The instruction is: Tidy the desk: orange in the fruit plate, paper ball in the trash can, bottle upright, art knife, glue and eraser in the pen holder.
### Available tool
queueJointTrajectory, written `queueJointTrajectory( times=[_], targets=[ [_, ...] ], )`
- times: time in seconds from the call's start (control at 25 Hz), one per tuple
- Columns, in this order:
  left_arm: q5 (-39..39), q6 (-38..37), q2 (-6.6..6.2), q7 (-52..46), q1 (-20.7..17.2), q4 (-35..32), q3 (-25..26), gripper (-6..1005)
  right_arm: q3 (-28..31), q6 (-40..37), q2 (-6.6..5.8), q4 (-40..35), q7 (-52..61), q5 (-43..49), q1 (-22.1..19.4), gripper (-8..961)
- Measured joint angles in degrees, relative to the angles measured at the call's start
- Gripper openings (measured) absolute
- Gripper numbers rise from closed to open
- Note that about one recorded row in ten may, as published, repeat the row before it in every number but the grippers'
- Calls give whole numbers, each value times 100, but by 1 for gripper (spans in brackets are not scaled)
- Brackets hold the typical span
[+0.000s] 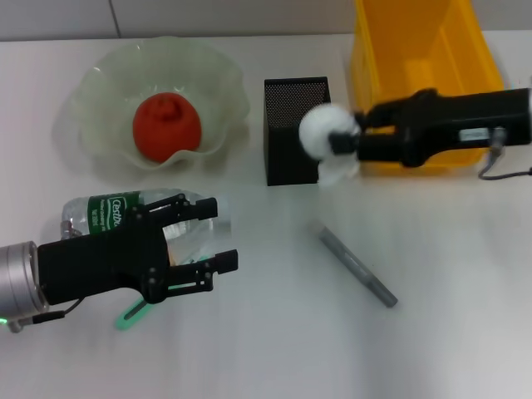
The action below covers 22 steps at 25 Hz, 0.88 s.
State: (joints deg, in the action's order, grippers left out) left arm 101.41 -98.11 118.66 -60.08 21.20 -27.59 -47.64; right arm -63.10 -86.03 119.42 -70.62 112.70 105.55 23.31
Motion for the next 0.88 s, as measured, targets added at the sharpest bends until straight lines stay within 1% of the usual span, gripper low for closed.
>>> queueJointTrajectory(
  times=[0.12,0.2,0.28,0.32,0.36,0.48,0.52,0.56,0.6,0.64,0.68,0.72,0.76,0.88],
  targets=[
    [0,17,0,2,5,0,0,784,315,-20,-11,563,-1107,-1076,-324,412],
    [-1,38,0,4,19,0,0,783,526,-7,-10,904,-1687,-1480,-461,412],
    [-1,46,0,5,29,0,0,783,792,78,-5,1213,-2051,-1668,-516,418],
    [0,49,0,5,37,0,0,783,1014,235,-3,1416,-2233,-1717,-524,421],
    [0,49,0,6,43,0,0,783,1014,235,-3,1416,-2233,-1717,-524,424],
    [0,49,0,6,53,0,0,783,1158,633,-10,1536,-2395,-1698,-517,432],
    [1,50,0,6,69,0,0,783,1174,923,-17,1537,-2479,-1674,-495,435],
    [1,50,0,6,72,0,0,783,1174,923,-17,1537,-2479,-1674,-495,438],
    [1,49,0,6,80,0,0,783,1175,1204,-21,1535,-2519,-1661,-454,441],
    [1,49,0,6,83,0,0,783,1175,1204,-21,1535,-2519,-1661,-454,444],
    [2,51,0,6,88,0,0,783,1172,1375,-25,1538,-2527,-1656,-424,447],
    [2,53,0,6,88,0,0,783,1150,1673,-28,1556,-2536,-1652,-381,450],
    [2,53,0,6,88,0,0,783,1150,1673,-28,1556,-2536,-1652,-381,453],
    [5,55,0,6,83,-1,0,783,1087,2162,-27,1703,-2790,-1649,-290,461]
  ],
)
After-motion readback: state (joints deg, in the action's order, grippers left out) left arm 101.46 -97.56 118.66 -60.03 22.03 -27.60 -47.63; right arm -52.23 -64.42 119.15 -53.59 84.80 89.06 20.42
